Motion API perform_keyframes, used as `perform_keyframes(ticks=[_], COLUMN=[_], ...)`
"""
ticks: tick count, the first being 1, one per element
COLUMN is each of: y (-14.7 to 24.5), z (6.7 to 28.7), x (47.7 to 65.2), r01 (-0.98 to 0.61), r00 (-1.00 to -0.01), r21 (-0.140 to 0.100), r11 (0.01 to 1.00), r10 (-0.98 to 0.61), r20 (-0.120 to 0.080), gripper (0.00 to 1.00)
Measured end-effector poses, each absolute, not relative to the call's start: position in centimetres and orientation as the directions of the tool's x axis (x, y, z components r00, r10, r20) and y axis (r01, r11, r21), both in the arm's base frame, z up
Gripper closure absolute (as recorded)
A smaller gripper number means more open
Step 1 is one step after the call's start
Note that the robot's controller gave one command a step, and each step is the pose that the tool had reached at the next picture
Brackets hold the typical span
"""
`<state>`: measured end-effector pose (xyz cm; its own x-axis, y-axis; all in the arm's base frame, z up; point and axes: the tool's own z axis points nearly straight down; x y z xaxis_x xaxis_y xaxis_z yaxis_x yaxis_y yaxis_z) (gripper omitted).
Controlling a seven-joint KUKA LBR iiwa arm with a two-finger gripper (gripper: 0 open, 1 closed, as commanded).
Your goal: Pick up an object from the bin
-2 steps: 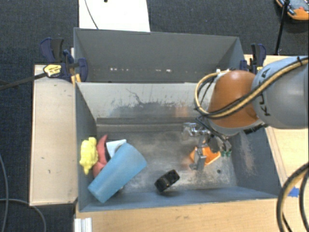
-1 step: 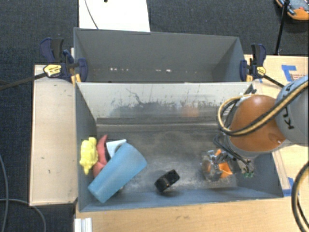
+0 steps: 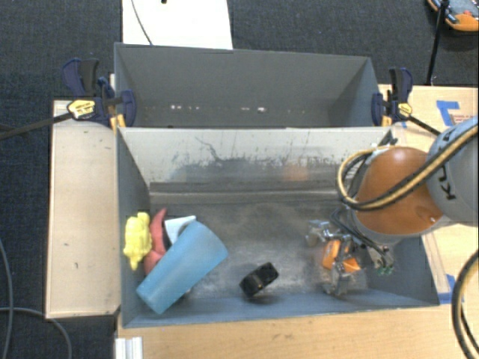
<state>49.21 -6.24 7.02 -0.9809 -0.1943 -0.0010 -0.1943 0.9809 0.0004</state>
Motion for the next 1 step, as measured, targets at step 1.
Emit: perform_keyframes(ticks=[1], y=[-6.24], z=[7.02], x=[49.21], r01=[-0.194], r00=[-0.981], r21=[0.000], r11=[0.981], r10=[-0.194], r20=[-0.001], gripper=[0.00])
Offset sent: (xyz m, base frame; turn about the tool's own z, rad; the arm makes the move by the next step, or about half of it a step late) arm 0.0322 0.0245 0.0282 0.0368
